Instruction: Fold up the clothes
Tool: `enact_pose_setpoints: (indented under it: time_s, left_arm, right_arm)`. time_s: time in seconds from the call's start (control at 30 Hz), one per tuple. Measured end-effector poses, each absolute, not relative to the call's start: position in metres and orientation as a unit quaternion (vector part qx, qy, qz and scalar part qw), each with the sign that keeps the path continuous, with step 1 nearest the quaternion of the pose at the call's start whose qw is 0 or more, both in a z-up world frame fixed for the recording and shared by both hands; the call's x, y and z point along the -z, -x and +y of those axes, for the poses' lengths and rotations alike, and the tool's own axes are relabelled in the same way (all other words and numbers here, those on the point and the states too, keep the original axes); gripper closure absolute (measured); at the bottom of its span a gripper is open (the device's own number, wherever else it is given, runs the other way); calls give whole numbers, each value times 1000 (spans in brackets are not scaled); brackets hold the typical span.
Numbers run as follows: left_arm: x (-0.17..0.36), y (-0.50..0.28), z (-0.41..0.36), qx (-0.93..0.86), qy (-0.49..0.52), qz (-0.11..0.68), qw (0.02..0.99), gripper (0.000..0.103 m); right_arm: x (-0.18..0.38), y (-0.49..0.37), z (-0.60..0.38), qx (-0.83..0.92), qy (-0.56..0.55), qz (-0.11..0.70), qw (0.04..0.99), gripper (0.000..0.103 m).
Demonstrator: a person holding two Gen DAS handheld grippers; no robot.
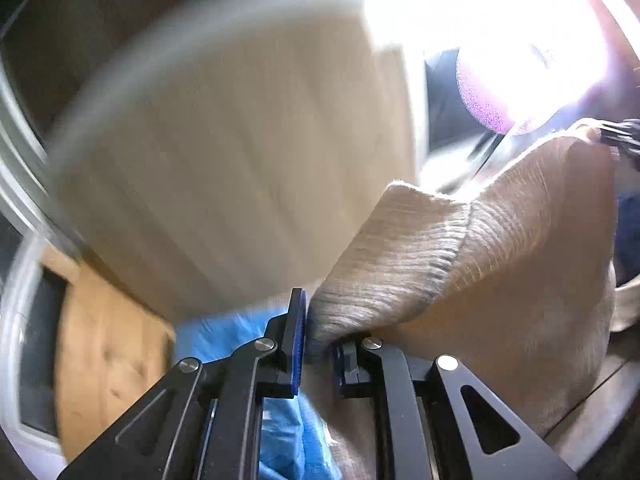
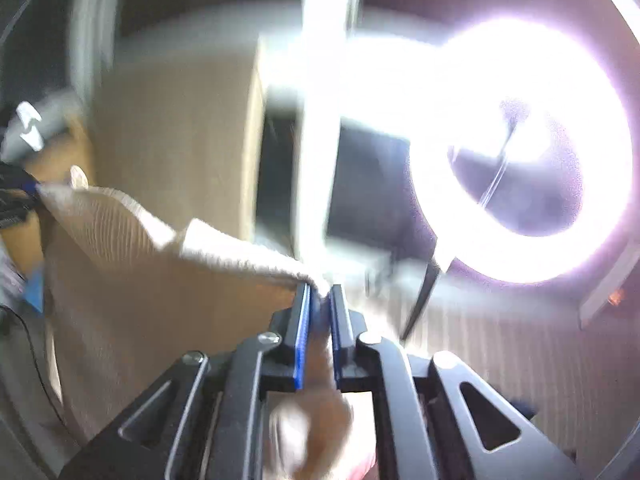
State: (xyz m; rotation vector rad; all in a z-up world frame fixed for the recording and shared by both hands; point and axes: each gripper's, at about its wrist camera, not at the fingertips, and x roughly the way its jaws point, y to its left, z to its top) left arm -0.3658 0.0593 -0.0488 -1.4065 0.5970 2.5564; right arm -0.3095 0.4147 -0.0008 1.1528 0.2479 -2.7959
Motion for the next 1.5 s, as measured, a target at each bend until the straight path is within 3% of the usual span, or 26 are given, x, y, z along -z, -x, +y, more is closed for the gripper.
enact_pose_setpoints:
  time_s: [0.13, 0.2, 0.37, 0.43, 0.53, 0.7, 0.73, 0.77, 0.8, 0.93, 1.07, 1.13, 1.17, 1.23, 1.27, 1.37, 1.43, 1.5]
  left_arm:
    - [116, 366, 43, -836, 518, 158, 91, 90]
    - [125, 343, 33, -834, 516, 171, 94, 89]
    - [133, 267, -3, -826, 534, 109, 145, 83]
    - [149, 232, -3, -811, 549, 105, 172, 77]
    - [181, 182, 0, -778, 587, 82, 208, 77]
    - [211, 147, -8, -771, 606, 102, 166, 70]
    - [213, 147, -12, -772, 609, 93, 157, 65]
    - [217, 147, -13, -771, 612, 91, 152, 63]
    - [221, 147, -13, -770, 614, 90, 148, 61]
    - [236, 152, 1, -766, 614, 125, 143, 54]
    - [238, 153, 12, -768, 604, 146, 154, 61]
    - [232, 155, 11, -769, 603, 139, 161, 86]
    - [224, 156, 6, -773, 599, 134, 157, 87]
    - [206, 158, -6, -784, 590, 124, 146, 88]
    - [198, 159, -12, -789, 586, 119, 141, 88]
    - [166, 164, -47, -812, 565, 101, 104, 82]
    - [157, 160, -59, -814, 564, 90, 101, 61]
    - [152, 146, -54, -813, 562, 84, 127, 57]
  right_arm:
    - [71, 307, 441, 894, -443, 11, 65, 87]
    - [94, 290, 452, 879, -471, -8, 76, 75]
    - [144, 218, 451, 844, -524, -35, 112, 75]
    - [156, 192, 450, 834, -534, -56, 128, 75]
    - [179, 170, 440, 821, -547, -73, 148, 74]
    - [168, 129, 446, 836, -527, -88, 126, 74]
    - [162, 124, 451, 842, -518, -91, 117, 70]
    - [158, 124, 457, 852, -509, -75, 97, 52]
    - [155, 124, 463, 861, -500, -60, 78, 40]
    - [169, 150, 471, 859, -510, 16, 37, 39]
    - [192, 172, 450, 842, -533, 66, 57, 39]
    - [205, 179, 440, 831, -542, 111, 53, 39]
    - [211, 183, 435, 825, -547, 134, 51, 40]
    - [218, 186, 431, 806, -563, 175, 47, 77]
    - [218, 189, 433, 801, -571, 175, 48, 97]
    - [199, 194, 449, 813, -561, 152, 30, 99]
    - [184, 198, 463, 823, -551, 133, 1, 99]
    - [166, 195, 463, 834, -542, 100, 17, 94]
